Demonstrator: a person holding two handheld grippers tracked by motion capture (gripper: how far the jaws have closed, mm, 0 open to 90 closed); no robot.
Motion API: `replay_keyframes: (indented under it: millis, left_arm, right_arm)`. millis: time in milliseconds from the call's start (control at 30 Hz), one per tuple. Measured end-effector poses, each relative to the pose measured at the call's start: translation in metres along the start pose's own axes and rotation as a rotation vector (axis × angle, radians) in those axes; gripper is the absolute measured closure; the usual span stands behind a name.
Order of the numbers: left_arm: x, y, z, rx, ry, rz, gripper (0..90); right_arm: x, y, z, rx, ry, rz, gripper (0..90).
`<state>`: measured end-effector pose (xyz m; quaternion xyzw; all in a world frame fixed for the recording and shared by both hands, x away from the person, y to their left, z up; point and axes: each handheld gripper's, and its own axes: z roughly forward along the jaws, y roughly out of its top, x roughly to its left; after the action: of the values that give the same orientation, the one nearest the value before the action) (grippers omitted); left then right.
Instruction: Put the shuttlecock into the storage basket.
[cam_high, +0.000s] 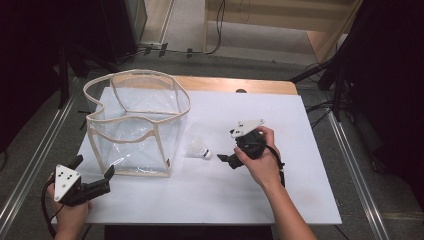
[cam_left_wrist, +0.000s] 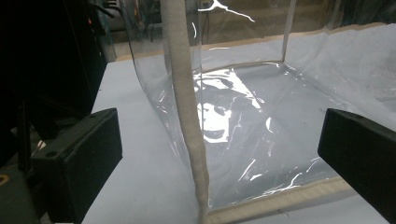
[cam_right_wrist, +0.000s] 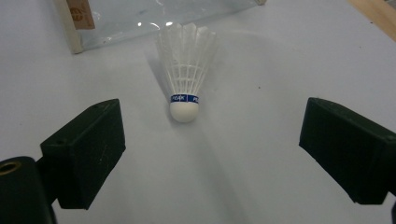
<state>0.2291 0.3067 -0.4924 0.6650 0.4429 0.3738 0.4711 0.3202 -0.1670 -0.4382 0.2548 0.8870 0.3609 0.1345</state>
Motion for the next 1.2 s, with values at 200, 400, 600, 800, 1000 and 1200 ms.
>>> replay_keyframes:
  millis: [200, 400, 600, 800, 1000, 1200]
  left_arm:
    - [0.000, 0.000, 0.001, -0.002, -0.001, 0.002, 0.2]
    - [-0.001, 0.000, 0.001, -0.001, -0.003, 0.003, 0.2]
    - [-0.001, 0.000, 0.001, 0.001, -0.006, 0.007, 0.2]
    - [-0.001, 0.000, 0.001, 0.003, -0.010, 0.009, 0.2]
    - [-0.001, 0.000, 0.001, 0.007, -0.010, 0.009, 0.2]
    - [0.000, 0.000, 0.001, 0.004, -0.013, 0.008, 0.2]
  right_arm:
    - [0.001, 0.010, 0.008, 0.017, 0.018, -0.016, 5.1]
    - [0.002, 0.018, 0.013, 0.020, 0.034, -0.028, 5.1]
    - [0.001, 0.024, 0.020, 0.042, 0.039, -0.029, 5.1]
    - [0.000, 0.029, 0.028, 0.061, 0.048, -0.030, 5.1]
    - [0.000, 0.032, 0.040, 0.101, 0.049, -0.037, 13.6]
    - [0.000, 0.032, 0.055, 0.170, 0.070, 0.006, 15.0]
